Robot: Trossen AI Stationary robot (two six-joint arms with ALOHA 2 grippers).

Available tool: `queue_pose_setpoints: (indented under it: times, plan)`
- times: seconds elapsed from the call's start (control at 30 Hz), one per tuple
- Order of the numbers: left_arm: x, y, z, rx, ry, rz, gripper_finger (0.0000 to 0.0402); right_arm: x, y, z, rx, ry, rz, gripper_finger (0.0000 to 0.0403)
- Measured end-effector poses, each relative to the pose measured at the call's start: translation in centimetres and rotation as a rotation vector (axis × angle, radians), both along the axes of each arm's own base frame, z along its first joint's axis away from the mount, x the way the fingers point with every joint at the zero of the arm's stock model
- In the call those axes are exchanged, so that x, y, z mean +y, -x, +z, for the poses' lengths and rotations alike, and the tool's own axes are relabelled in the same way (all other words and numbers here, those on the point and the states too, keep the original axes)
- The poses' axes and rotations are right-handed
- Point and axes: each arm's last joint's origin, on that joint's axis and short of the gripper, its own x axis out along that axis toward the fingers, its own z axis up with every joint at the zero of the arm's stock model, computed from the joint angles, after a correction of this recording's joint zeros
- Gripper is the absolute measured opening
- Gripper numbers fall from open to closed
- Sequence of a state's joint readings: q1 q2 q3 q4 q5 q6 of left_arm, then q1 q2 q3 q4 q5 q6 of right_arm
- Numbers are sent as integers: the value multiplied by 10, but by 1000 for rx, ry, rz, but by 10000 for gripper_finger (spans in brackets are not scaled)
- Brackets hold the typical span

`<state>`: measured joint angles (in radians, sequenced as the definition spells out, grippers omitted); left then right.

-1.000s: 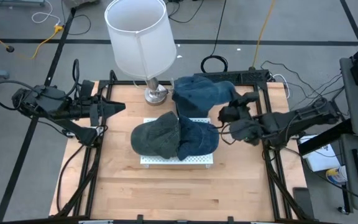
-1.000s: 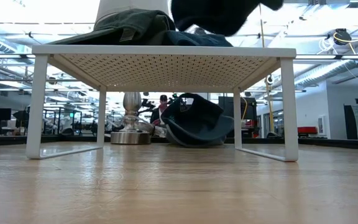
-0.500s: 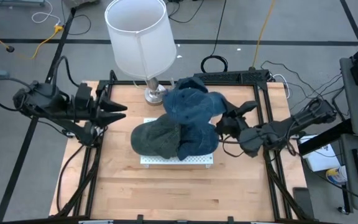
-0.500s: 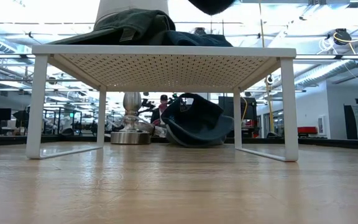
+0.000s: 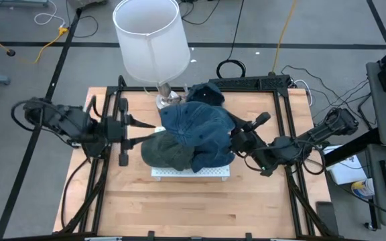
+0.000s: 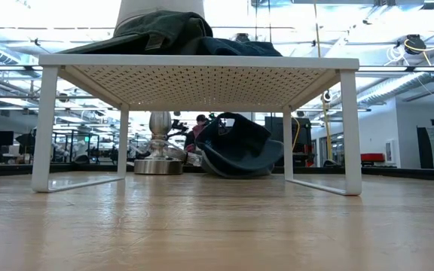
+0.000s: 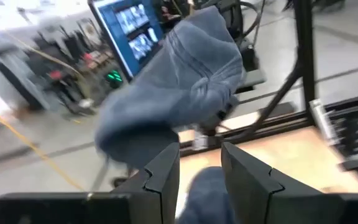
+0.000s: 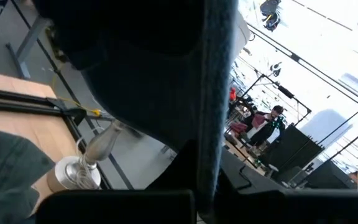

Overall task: Pick & Place hat
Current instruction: Stack the right blue cap on top of the other blue cap on the shelf

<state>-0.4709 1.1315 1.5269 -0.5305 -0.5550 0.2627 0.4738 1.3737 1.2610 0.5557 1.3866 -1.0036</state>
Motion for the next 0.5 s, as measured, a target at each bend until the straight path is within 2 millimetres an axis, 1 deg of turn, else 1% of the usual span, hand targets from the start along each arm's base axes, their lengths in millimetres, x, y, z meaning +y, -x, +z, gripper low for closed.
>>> queue_pose_setpoints:
  times: [0.07,0.17,0.23,0.4,0.5]
  plan:
    - [-6,0,2,-25,-69,21,125,1,0,-1,2,-2,0,4]
    - [-15,5,7,-54,-163,34,127,1,1,-1,-13,-27,-28,4]
    - [-22,7,8,-62,-223,37,137,1,2,0,-29,-42,-37,4]
    - [-42,4,9,-73,-372,82,193,1,2,0,-43,-52,-36,4]
    - [-52,-5,8,-60,-463,188,228,1,2,0,-61,-58,-17,4]
